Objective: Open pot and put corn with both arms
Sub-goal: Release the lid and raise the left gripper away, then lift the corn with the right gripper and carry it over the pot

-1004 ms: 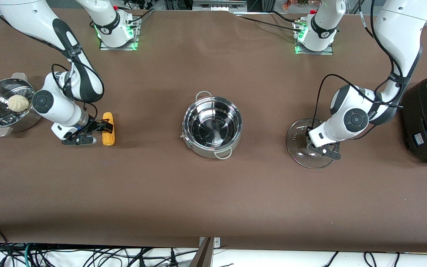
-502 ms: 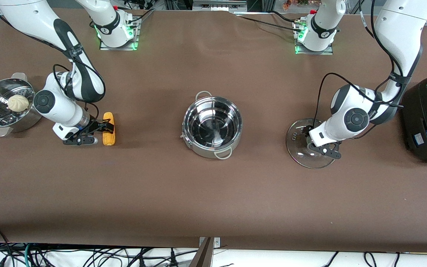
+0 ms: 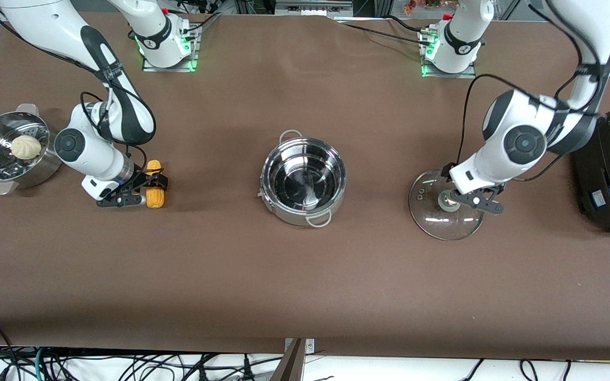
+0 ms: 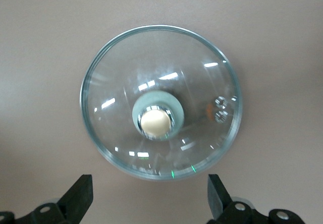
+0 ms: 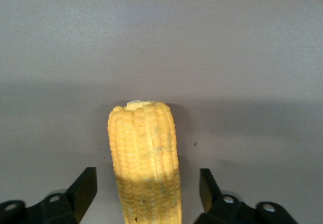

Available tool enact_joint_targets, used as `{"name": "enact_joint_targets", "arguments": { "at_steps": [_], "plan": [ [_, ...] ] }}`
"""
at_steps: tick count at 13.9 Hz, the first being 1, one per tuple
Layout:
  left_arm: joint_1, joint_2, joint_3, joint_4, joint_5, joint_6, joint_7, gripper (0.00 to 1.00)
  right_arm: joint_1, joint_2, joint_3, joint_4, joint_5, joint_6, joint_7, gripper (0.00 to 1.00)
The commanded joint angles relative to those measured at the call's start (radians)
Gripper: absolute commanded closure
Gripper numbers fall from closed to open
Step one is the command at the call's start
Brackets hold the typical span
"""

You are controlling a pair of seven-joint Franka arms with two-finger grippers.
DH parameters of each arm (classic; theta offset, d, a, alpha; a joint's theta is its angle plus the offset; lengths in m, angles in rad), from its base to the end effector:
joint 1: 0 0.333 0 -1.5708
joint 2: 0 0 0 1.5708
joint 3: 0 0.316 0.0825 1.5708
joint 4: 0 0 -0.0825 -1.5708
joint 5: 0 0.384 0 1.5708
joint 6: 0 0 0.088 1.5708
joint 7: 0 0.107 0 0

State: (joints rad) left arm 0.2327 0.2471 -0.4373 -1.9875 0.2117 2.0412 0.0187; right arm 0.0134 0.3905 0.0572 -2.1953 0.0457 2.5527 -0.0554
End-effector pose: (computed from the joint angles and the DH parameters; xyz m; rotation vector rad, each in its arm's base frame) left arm 0.5688 -0.0986 0.3384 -2.9998 0.5031 0.2390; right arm 0.5524 0.0389 0.2016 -3.0921 -0.1294 0.0514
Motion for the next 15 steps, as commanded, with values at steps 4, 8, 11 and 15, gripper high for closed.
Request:
{"name": "enact_joint_targets", "arguments": {
  "at_steps": [4,8,11,15],
  "plan": [
    [0.002,-0.091,-0.050,0.212,-0.051,-0.347,0.003,0.00,-0.006,0.004,0.009,-0.014,0.023,0.009,-0.012,0.65],
    [0.002,-0.109,-0.072,0.393,-0.052,-0.548,0.009,0.00,-0.006,-0.019,0.012,0.008,0.022,-0.032,-0.021,0.93],
    [-0.006,-0.167,0.001,0.452,-0.136,-0.587,0.001,0.00,-0.004,-0.027,0.026,0.239,0.023,-0.346,-0.017,0.92],
    [-0.185,-0.233,0.308,0.452,-0.218,-0.569,0.001,0.00,0.046,-0.021,0.026,0.458,0.022,-0.549,-0.014,0.92]
  ]
}}
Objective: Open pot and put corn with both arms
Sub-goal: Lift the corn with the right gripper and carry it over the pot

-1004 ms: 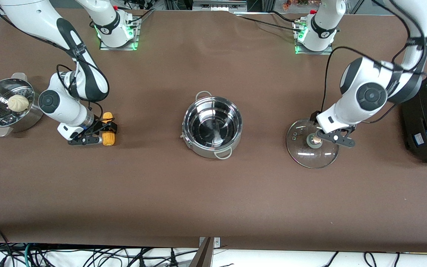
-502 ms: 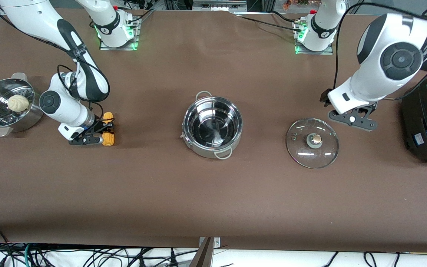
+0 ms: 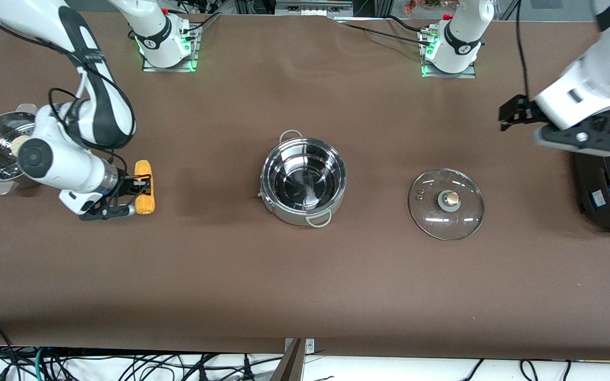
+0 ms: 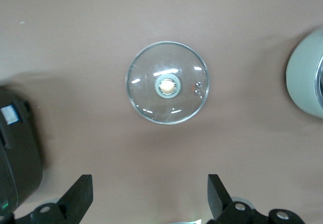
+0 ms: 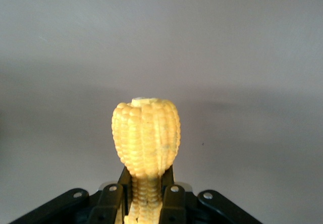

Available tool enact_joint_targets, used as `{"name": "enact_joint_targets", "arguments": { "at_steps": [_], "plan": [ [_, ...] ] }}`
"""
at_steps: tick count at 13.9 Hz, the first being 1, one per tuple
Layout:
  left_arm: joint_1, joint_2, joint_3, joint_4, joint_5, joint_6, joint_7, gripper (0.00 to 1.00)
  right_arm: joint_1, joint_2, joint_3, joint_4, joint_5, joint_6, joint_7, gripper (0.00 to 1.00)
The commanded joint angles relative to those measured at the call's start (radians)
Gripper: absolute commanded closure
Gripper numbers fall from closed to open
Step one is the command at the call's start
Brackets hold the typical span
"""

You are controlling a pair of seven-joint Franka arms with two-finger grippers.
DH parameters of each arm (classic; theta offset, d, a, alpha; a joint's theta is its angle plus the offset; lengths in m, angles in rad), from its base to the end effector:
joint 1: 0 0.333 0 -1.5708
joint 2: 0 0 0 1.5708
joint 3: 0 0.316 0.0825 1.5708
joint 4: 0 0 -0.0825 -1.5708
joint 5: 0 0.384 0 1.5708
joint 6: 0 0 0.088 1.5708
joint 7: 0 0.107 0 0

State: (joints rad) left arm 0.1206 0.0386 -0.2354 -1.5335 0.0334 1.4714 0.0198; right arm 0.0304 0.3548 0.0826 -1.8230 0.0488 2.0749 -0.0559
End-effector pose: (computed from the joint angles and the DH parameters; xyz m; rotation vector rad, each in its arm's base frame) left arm 0.5523 -0.0572 0.6129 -3.1019 0.2069 0.1530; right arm 0.6223 0.0699 0.3347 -3.0625 -0.2139 0.1597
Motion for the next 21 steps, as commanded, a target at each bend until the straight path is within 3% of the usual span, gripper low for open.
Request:
{"name": "enact_joint_targets", "arguments": {
  "at_steps": [1,4,7,10,13,17,21],
  "plan": [
    [-0.108,-0.035,0.148,-0.004,-0.033,0.027,-0.001,0.00,0.040,0.015,0.000,0.118,0.019,-0.099,-0.001,0.92],
    [-0.142,-0.042,0.200,-0.058,-0.029,0.056,-0.012,0.00,0.112,0.020,0.000,0.215,0.017,-0.225,0.155,0.91],
    [-0.156,-0.042,0.232,-0.062,-0.035,0.078,-0.031,0.00,0.201,0.016,0.000,0.235,0.019,-0.239,0.348,0.90],
    [-0.166,-0.046,0.232,-0.060,-0.041,0.067,-0.162,0.00,0.290,0.012,0.002,0.275,0.020,-0.277,0.518,0.90],
    [-0.173,-0.045,0.229,-0.060,-0.043,0.066,-0.172,0.00,0.390,0.010,0.002,0.300,0.019,-0.279,0.706,0.89],
    [-0.157,-0.036,0.229,-0.050,-0.084,0.037,-0.149,0.00,0.521,0.059,0.000,0.314,0.017,-0.216,0.905,0.89],
    [-0.157,-0.026,0.231,-0.033,-0.072,0.041,-0.135,0.00,0.626,0.189,0.000,0.408,0.014,-0.067,1.083,0.89]
  ]
}}
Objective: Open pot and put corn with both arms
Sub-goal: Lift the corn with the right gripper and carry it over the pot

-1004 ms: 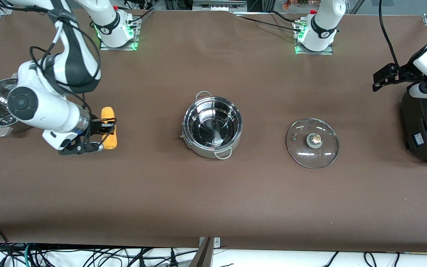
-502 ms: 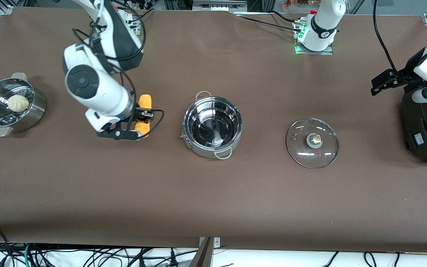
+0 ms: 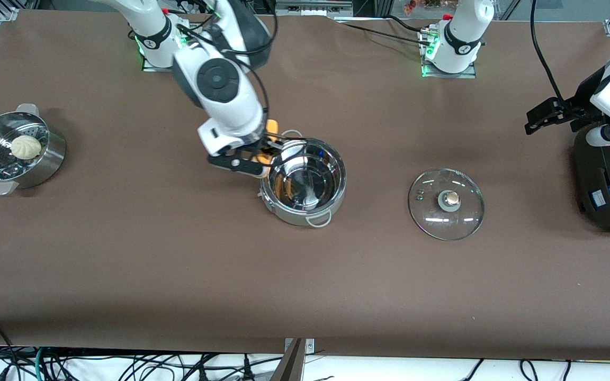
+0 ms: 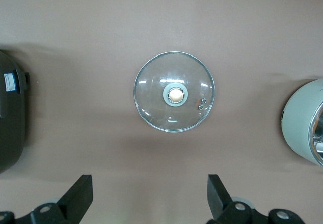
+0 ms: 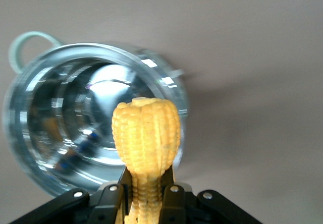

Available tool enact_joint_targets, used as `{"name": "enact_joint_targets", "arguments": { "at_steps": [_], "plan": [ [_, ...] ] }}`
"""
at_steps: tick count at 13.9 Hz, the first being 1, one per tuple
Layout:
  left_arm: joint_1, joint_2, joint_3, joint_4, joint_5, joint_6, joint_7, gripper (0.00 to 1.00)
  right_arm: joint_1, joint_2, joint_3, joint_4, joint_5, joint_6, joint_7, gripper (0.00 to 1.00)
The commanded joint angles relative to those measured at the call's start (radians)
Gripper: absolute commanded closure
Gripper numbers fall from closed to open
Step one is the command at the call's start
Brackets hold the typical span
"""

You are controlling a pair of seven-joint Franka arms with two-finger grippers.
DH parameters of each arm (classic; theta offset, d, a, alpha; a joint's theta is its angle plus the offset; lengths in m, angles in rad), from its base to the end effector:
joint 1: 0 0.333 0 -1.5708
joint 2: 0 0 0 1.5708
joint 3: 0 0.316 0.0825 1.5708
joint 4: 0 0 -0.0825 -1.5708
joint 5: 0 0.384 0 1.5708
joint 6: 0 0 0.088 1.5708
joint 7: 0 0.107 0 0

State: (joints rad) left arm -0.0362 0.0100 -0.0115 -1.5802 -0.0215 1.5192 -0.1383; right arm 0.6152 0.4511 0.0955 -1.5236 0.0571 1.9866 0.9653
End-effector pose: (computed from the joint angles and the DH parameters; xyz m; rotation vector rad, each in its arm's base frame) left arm 0.5506 -0.0286 0.6102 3.1214 0.1410 -0.1136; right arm 0.5243 0.4436 0.4018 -3.0357 0.4388 0.0931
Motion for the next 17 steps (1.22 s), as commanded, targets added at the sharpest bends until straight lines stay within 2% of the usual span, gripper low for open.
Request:
{"name": "enact_joint_targets", "arguments": {
  "at_steps": [1,4,6,9,11,13,15,16,17],
  "plan": [
    [0.001,0.007,0.007,0.017,-0.017,-0.008,0.025,0.00,0.066,0.125,-0.014,0.146,0.004,0.024,0.076,0.89],
    [0.002,0.007,0.007,0.017,-0.017,-0.010,0.023,0.00,0.092,0.190,-0.016,0.220,-0.003,0.041,0.107,0.85],
    [0.002,0.007,0.007,0.016,-0.017,-0.010,0.025,0.00,0.103,0.205,-0.016,0.218,-0.019,0.064,0.105,0.84],
    [0.004,0.007,0.008,0.015,-0.017,-0.011,0.049,0.00,0.103,0.224,-0.016,0.212,-0.095,0.064,0.054,0.83],
    [0.004,0.007,0.008,0.016,-0.015,-0.010,0.060,0.00,0.097,0.225,-0.016,0.212,-0.094,0.061,0.040,0.79],
    [0.004,0.007,0.008,0.016,-0.015,-0.010,0.060,0.00,0.097,0.228,-0.016,0.207,-0.094,0.055,0.015,0.61],
    [0.004,0.007,0.008,0.016,-0.015,-0.010,0.060,0.00,0.089,0.228,-0.017,0.207,-0.089,0.055,0.007,0.34],
    [0.004,0.007,0.008,0.016,-0.015,-0.010,0.060,0.00,0.089,0.227,-0.017,0.209,-0.088,0.054,0.007,0.24],
    [0.004,0.007,0.008,0.016,-0.015,-0.010,0.060,0.00,0.086,0.222,-0.017,0.209,-0.085,0.046,0.009,0.21]
  ]
}}
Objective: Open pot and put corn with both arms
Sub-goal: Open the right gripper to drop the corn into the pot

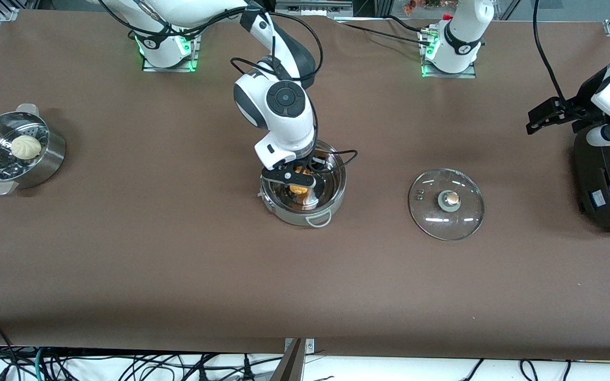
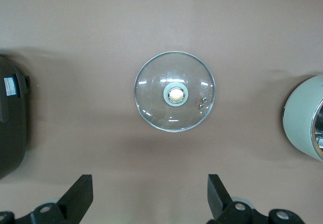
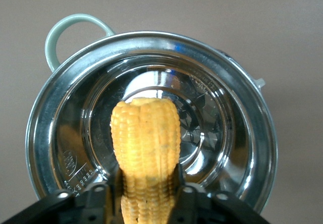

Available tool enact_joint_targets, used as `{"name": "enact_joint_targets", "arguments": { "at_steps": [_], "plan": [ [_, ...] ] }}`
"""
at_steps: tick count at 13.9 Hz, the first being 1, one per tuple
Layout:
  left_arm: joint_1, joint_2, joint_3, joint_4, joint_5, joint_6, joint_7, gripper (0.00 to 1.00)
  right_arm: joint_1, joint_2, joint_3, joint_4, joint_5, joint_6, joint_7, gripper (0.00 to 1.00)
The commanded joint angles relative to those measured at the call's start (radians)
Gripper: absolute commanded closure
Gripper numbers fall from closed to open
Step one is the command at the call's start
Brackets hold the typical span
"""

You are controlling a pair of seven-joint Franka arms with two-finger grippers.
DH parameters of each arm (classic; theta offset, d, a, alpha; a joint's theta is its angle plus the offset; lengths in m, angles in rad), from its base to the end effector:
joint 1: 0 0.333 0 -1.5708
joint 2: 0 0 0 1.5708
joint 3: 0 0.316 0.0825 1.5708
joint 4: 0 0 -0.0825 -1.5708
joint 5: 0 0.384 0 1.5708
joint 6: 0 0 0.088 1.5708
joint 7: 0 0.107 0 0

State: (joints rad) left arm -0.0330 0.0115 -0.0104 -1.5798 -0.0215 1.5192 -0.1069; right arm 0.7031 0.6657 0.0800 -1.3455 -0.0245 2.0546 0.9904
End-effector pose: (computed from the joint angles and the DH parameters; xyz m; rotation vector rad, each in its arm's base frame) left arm 0.5512 -0.0263 0.6096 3.1218 0.0986 -0.1149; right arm 0.5309 0.5085 0.3395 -3.0715 0.3307 -0.0120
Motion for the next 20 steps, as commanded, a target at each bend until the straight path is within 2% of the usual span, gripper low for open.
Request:
{"name": "enact_joint_targets", "arguments": {
  "at_steps": [1,5,9,14,17,20],
  "plan": [
    [0.002,0.005,0.009,0.015,-0.014,-0.010,0.029,0.00,-0.004,0.005,-0.002,0.031,-0.003,-0.024,-0.016,0.16],
    [0.004,0.007,0.007,0.018,-0.012,-0.010,0.029,0.00,-0.027,0.000,0.000,0.037,-0.003,-0.043,-0.018,0.09],
    [0.004,0.007,0.007,0.018,-0.012,-0.010,0.029,0.00,-0.065,-0.021,0.001,0.043,0.000,-0.117,-0.059,0.09],
    [0.004,0.007,0.007,0.018,-0.012,-0.010,0.029,0.00,-0.166,-0.099,-0.008,0.042,0.020,-0.270,-0.315,0.09],
    [0.004,0.007,0.006,0.018,-0.012,-0.010,0.029,0.00,-0.256,-0.222,-0.023,-0.007,0.038,-0.407,-0.520,0.09],
    [0.004,0.007,0.006,0.018,-0.012,-0.010,0.029,0.00,-0.439,-0.426,0.021,-0.170,0.040,-0.470,-0.744,0.09]
  ]
}}
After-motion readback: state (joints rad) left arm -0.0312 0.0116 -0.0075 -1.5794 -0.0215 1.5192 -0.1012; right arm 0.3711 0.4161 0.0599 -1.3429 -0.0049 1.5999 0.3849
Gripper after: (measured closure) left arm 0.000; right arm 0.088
